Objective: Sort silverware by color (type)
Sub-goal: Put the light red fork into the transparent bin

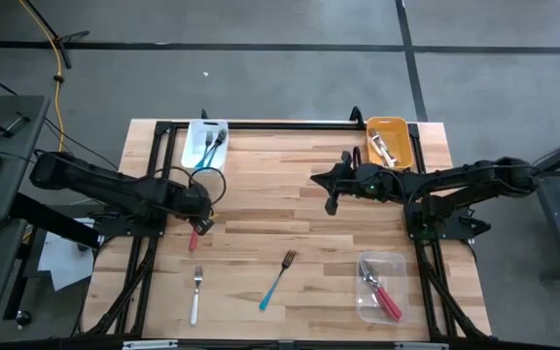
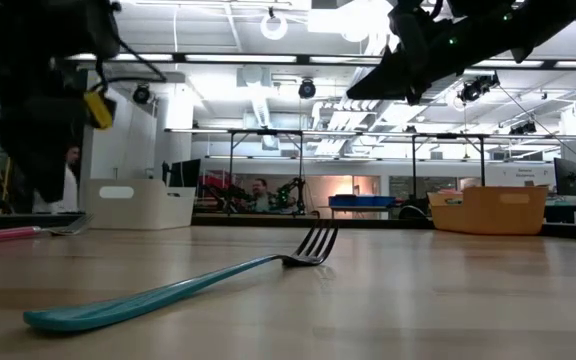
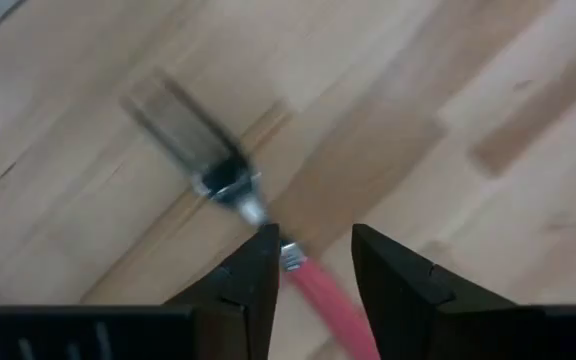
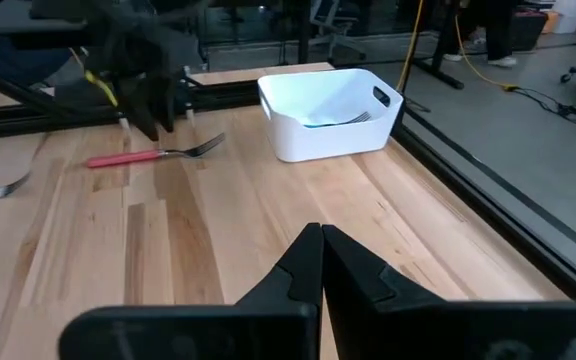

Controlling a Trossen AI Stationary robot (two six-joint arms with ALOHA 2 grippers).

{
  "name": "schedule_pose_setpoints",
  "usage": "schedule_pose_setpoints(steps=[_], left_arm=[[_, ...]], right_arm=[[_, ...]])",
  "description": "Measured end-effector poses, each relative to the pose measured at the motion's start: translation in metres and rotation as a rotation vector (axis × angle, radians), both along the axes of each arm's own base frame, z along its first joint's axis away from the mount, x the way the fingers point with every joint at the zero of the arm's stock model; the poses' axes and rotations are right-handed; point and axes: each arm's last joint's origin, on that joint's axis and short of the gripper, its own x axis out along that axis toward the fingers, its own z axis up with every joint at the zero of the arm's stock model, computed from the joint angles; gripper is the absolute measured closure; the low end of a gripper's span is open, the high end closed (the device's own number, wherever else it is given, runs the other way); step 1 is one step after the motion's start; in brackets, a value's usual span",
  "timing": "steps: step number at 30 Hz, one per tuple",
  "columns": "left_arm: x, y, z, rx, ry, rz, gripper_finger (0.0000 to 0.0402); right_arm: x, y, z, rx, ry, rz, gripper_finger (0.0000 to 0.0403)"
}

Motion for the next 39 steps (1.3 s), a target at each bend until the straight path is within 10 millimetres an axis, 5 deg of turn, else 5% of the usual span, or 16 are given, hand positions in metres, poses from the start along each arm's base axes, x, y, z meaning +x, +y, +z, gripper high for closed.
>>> schedule_pose_setpoints(steps=[11, 39], left_arm=[[-0.004, 0.010, -0.038, 0.007, 0.086, 0.034, 0.0279], [0.001, 0.016, -0.031, -0.051, -0.011, 0.051, 0.0279]], right_arm=[[0.000, 0.000, 0.000, 0.001, 0.001, 0.000, 0.0402], [0.000, 0.000, 0.000, 0.004, 0.001, -0.001, 0.0402]])
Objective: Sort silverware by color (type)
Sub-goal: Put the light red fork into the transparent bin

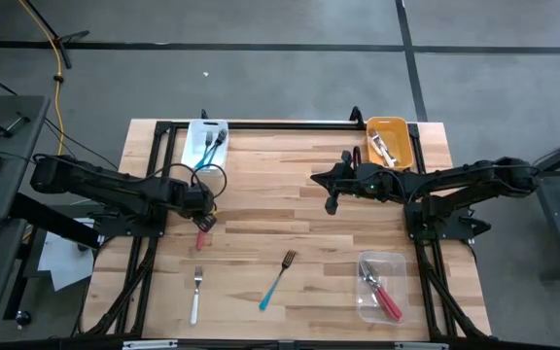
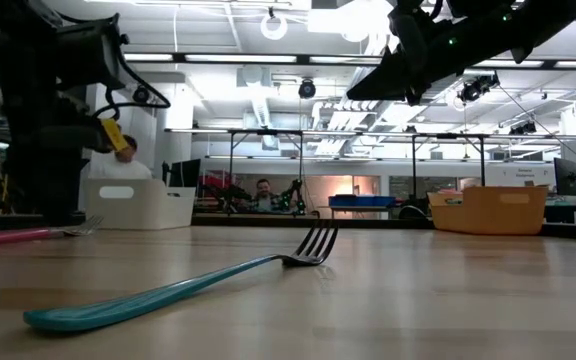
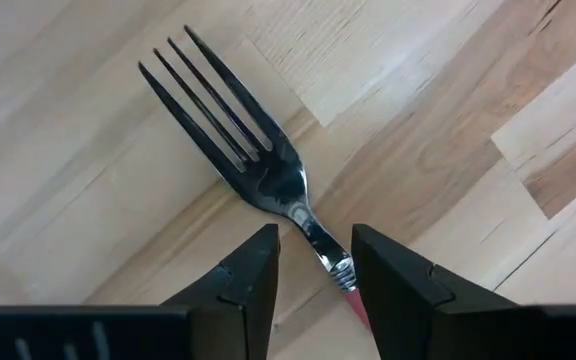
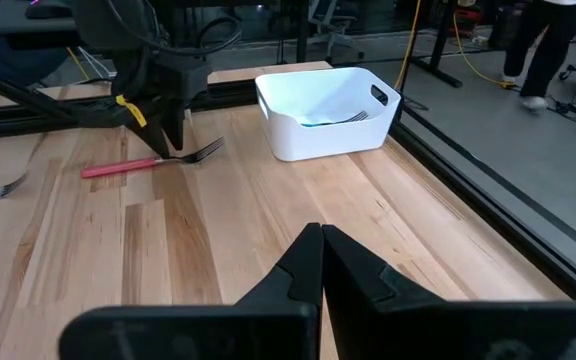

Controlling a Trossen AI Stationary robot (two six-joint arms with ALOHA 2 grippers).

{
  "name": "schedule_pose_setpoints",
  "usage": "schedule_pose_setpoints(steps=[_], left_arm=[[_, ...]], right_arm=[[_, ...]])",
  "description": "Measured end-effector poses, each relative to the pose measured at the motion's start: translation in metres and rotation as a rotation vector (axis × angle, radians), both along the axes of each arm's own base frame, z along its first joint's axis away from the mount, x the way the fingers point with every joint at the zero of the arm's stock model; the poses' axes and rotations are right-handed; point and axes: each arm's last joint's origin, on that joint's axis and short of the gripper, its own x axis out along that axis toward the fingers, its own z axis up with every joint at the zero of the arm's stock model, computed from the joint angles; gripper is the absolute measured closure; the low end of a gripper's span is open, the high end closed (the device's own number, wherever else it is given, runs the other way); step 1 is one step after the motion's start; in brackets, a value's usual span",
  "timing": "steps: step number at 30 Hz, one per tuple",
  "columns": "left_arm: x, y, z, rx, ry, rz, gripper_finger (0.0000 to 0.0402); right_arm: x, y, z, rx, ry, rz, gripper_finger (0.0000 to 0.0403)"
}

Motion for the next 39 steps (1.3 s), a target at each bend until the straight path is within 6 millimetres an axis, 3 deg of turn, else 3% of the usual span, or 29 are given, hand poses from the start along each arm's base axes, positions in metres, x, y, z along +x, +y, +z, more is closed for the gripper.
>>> schedule_pose_setpoints(steps=[12, 20, 23, 30, 36, 39], left_arm=[[-0.008, -0.001, -0.016, -0.012, 0.008, -0.037, 0.0286], [-0.009, -0.004, -0.016, 0.000, 0.032, -0.162, 0.0382], [-0.006, -0.008, -0.016, -0.019, -0.002, -0.213, 0.0387], [0.020, -0.021, -0.009, -0.012, -0.371, -0.328, 0.0389], [0.027, -0.022, -0.010, 0.041, -0.653, -0.328, 0.0389], [0.033, -0.021, -0.001, 0.130, -0.805, -0.312, 0.0389]], right_arm=[[0.000, 0.000, 0.000, 0.000, 0.000, 0.000, 0.0402], [-0.002, 0.000, -0.006, 0.018, 0.062, -0.014, 0.0402], [-0.004, 0.003, -0.011, -0.006, 0.117, -0.065, 0.0402], [-0.005, 0.020, -0.019, -0.020, 0.177, -0.089, 0.0402], [0.013, 0.040, -0.034, 0.005, 0.136, -0.028, 0.0402], [0.026, 0.048, -0.045, 0.006, 0.084, -0.002, 0.0396]])
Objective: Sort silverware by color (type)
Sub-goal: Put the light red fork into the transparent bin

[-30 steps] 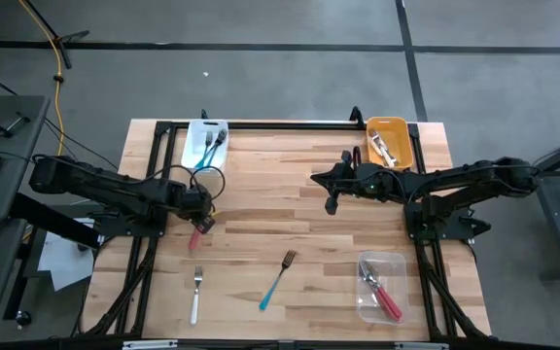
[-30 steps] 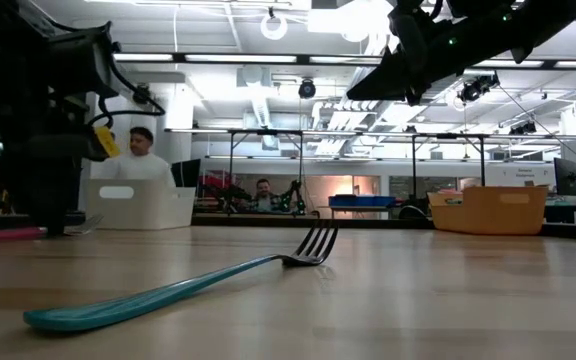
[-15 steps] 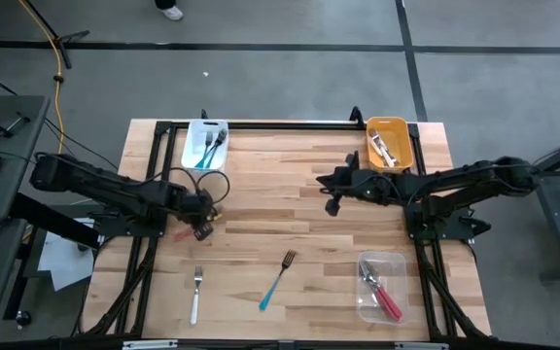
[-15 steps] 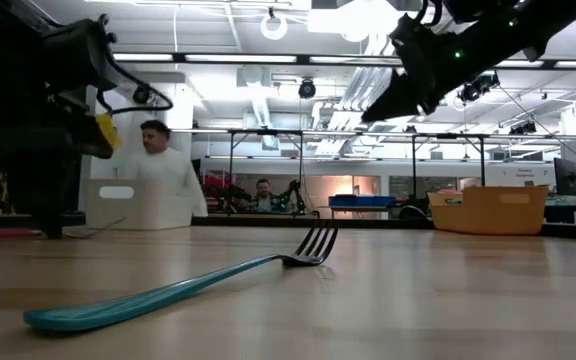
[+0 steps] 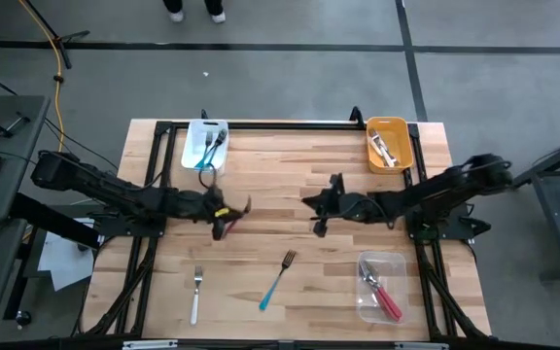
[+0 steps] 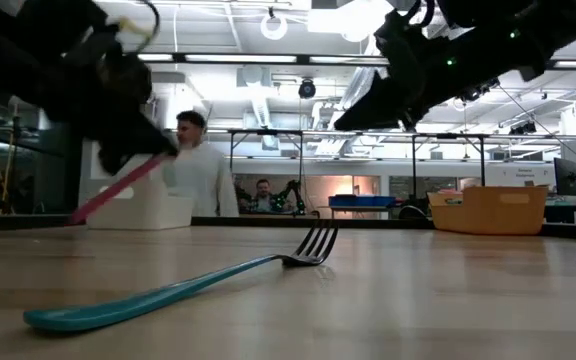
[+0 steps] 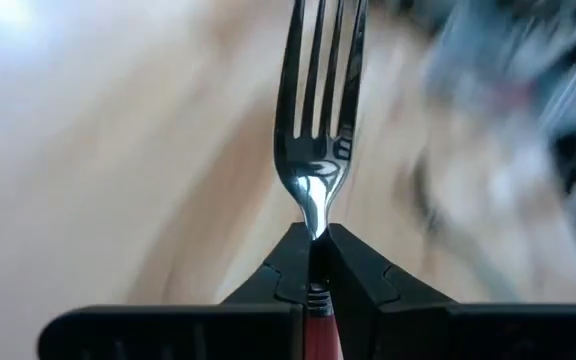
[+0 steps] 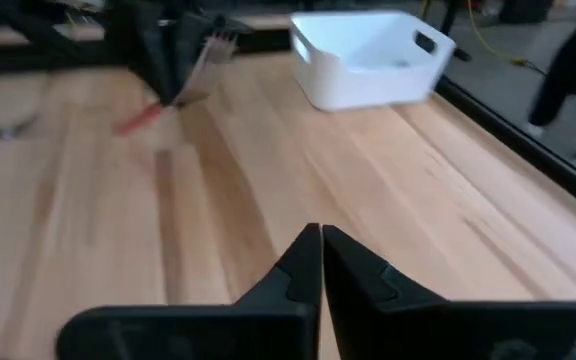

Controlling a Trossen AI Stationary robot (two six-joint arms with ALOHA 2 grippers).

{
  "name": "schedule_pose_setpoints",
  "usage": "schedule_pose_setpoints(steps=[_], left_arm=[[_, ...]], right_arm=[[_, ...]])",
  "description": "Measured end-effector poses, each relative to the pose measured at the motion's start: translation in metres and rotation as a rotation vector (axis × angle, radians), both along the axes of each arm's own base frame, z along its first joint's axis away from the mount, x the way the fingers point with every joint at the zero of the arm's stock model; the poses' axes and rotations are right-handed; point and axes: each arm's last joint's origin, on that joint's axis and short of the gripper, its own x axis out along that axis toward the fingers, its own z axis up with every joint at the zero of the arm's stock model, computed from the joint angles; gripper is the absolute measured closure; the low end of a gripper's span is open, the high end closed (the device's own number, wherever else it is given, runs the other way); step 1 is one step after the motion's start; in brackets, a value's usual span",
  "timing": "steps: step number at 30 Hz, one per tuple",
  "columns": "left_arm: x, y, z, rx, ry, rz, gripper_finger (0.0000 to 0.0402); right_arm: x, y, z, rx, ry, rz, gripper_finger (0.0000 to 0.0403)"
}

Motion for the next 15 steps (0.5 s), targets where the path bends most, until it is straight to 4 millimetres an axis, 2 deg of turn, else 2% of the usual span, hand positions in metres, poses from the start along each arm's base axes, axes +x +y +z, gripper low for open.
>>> schedule_pose_setpoints(steps=[3, 7, 11, 15], left_arm=[[0.005, 0.002, 0.014, 0.072, -0.166, 0.070, 0.0390], [0.009, 0.006, 0.031, 0.180, -0.332, 0.177, 0.0390], [0.011, 0.008, 0.042, 0.260, -0.410, 0.257, 0.0390], [0.017, 0.008, 0.052, 0.303, -0.460, 0.285, 0.0390]], right_arm=[[0.013, 0.006, -0.008, 0.013, -0.078, 0.020, 0.0369], [0.033, 0.012, -0.011, 0.036, -0.160, 0.029, 0.0310], [0.057, 0.015, -0.009, 0.056, -0.186, 0.024, 0.0249], [0.084, 0.019, 0.000, 0.039, -0.218, 0.029, 0.0209]])
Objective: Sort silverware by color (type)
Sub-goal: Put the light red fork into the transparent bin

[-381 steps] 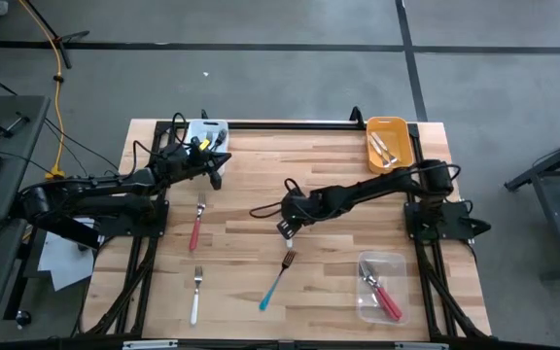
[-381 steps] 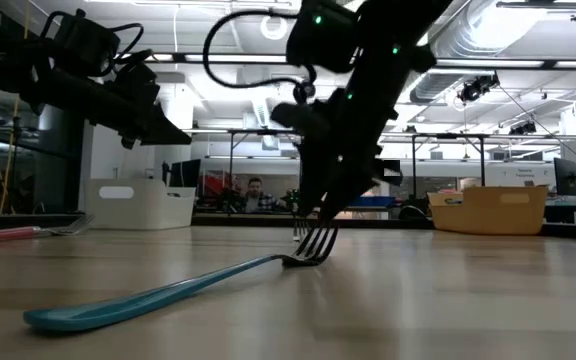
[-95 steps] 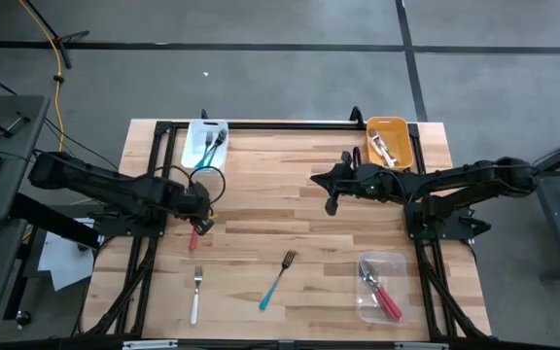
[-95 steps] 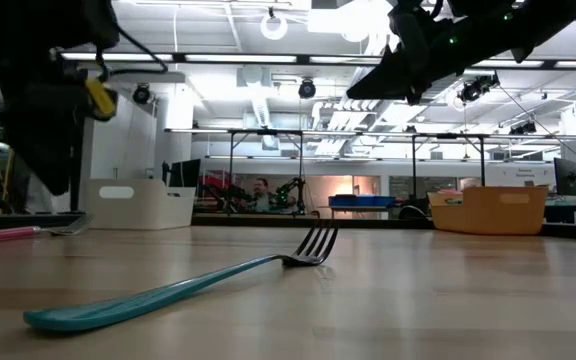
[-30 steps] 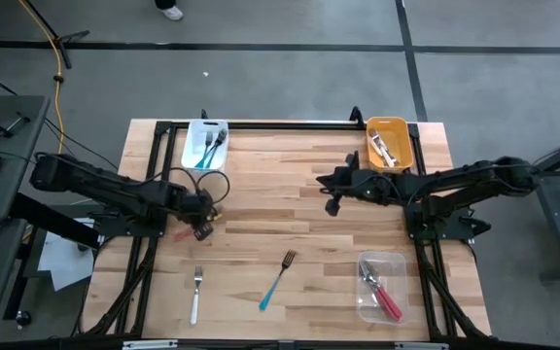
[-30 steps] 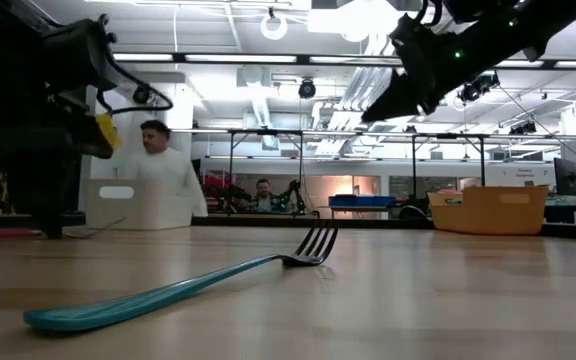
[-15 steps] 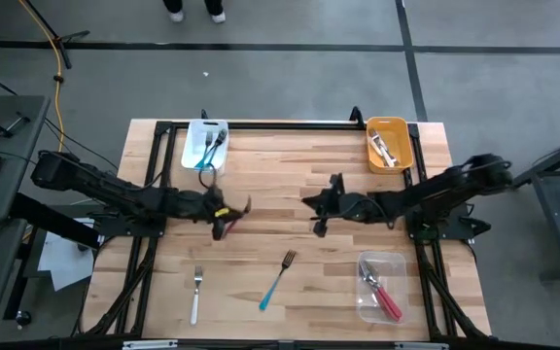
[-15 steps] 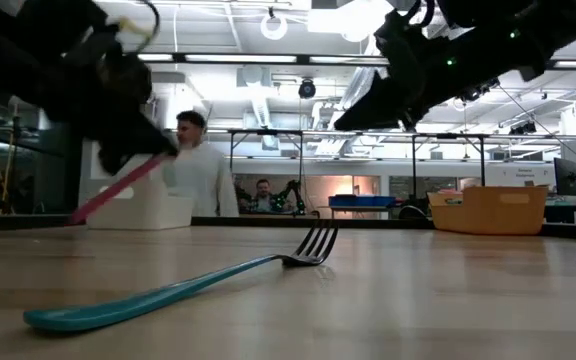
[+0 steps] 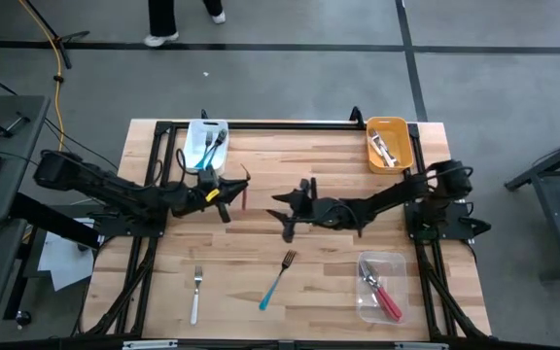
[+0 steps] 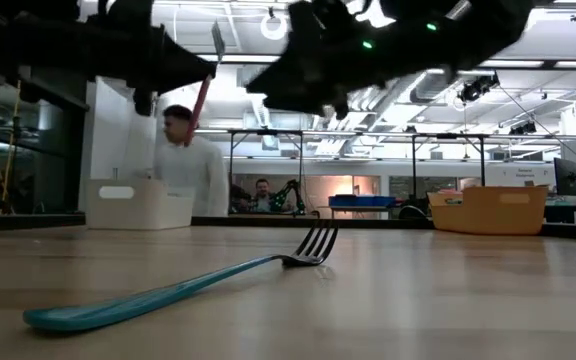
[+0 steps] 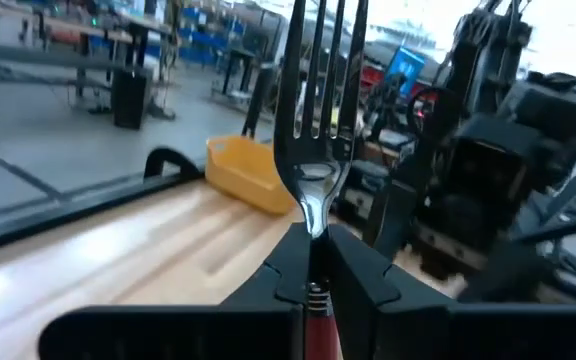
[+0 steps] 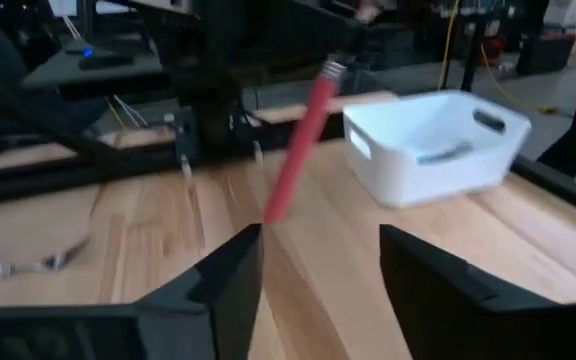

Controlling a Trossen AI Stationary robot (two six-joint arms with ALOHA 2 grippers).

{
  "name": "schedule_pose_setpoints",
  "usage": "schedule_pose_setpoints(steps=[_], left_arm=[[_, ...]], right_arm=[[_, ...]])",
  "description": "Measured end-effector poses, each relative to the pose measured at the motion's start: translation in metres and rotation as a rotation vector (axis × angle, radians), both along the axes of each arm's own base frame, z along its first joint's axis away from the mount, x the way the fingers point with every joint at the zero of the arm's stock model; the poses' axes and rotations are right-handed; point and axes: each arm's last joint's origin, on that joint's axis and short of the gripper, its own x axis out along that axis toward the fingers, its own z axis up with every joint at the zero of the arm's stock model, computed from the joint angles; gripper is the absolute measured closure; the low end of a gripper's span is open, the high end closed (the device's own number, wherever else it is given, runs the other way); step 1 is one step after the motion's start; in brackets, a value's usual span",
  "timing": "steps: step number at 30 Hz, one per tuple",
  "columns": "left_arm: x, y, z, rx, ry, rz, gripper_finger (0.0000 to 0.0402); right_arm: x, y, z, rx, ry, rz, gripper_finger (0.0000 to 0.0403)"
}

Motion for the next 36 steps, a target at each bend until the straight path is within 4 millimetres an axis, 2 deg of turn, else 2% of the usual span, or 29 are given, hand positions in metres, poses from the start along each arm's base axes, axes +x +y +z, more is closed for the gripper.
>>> schedule_pose_setpoints(steps=[6, 12, 16, 19, 25, 30, 36], left_arm=[[0.017, -0.002, 0.012, 0.052, -0.042, 0.021, 0.0390], [0.032, -0.004, 0.014, 0.086, -0.065, 0.025, 0.0390], [0.039, -0.005, 0.013, 0.091, -0.096, 0.020, 0.0390], [0.042, -0.005, 0.011, 0.095, -0.118, 0.016, 0.0390], [0.044, -0.006, 0.007, 0.087, -0.119, 0.002, 0.0401], [0.044, -0.006, 0.006, 0.081, -0.118, 0.009, 0.0394], [0.044, -0.004, 0.004, 0.196, -0.032, 0.075, 0.0352]], right_arm=[[0.032, 0.001, 0.020, -0.059, -0.043, -0.125, 0.0201], [0.045, -0.007, 0.032, -0.047, -0.018, -0.187, 0.0210], [0.047, -0.014, 0.034, -0.031, -0.033, -0.207, 0.0223], [0.047, -0.019, 0.032, -0.008, -0.020, -0.211, 0.0250], [0.047, -0.020, 0.031, -0.049, 0.008, -0.186, 0.0362], [0.046, -0.019, 0.032, -0.079, 0.037, -0.165, 0.0365], [0.034, -0.021, 0.049, -0.087, 0.092, -0.169, 0.0369]])
